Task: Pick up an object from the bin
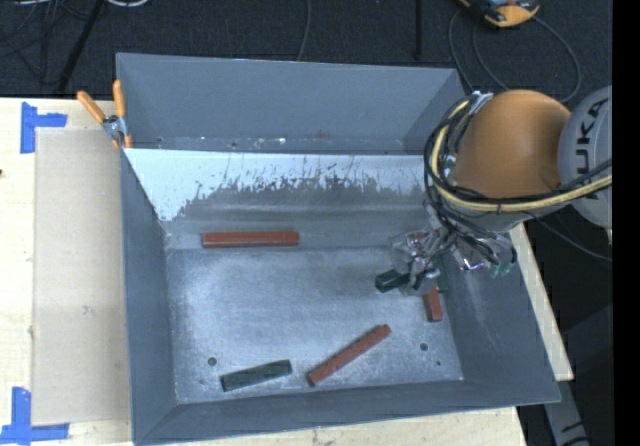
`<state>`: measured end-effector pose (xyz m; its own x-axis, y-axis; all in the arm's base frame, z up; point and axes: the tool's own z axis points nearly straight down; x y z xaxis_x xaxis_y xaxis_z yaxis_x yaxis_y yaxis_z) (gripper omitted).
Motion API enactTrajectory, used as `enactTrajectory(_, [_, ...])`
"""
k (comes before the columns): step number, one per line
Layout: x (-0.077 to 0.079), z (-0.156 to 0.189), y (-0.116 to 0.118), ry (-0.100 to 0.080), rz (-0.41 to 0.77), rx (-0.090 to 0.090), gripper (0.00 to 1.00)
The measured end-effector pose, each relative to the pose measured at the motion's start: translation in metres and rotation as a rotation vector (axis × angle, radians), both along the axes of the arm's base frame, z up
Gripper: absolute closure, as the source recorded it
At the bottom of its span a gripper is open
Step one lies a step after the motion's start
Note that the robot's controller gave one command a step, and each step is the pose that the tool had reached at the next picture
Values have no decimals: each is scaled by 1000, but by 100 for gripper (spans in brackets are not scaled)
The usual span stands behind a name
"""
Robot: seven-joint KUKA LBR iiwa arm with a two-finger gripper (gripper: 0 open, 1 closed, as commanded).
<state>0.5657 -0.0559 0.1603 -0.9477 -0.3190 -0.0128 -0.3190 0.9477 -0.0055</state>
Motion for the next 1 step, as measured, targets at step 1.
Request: enactTrajectory(1, [0, 16, -17, 25, -3, 4, 100])
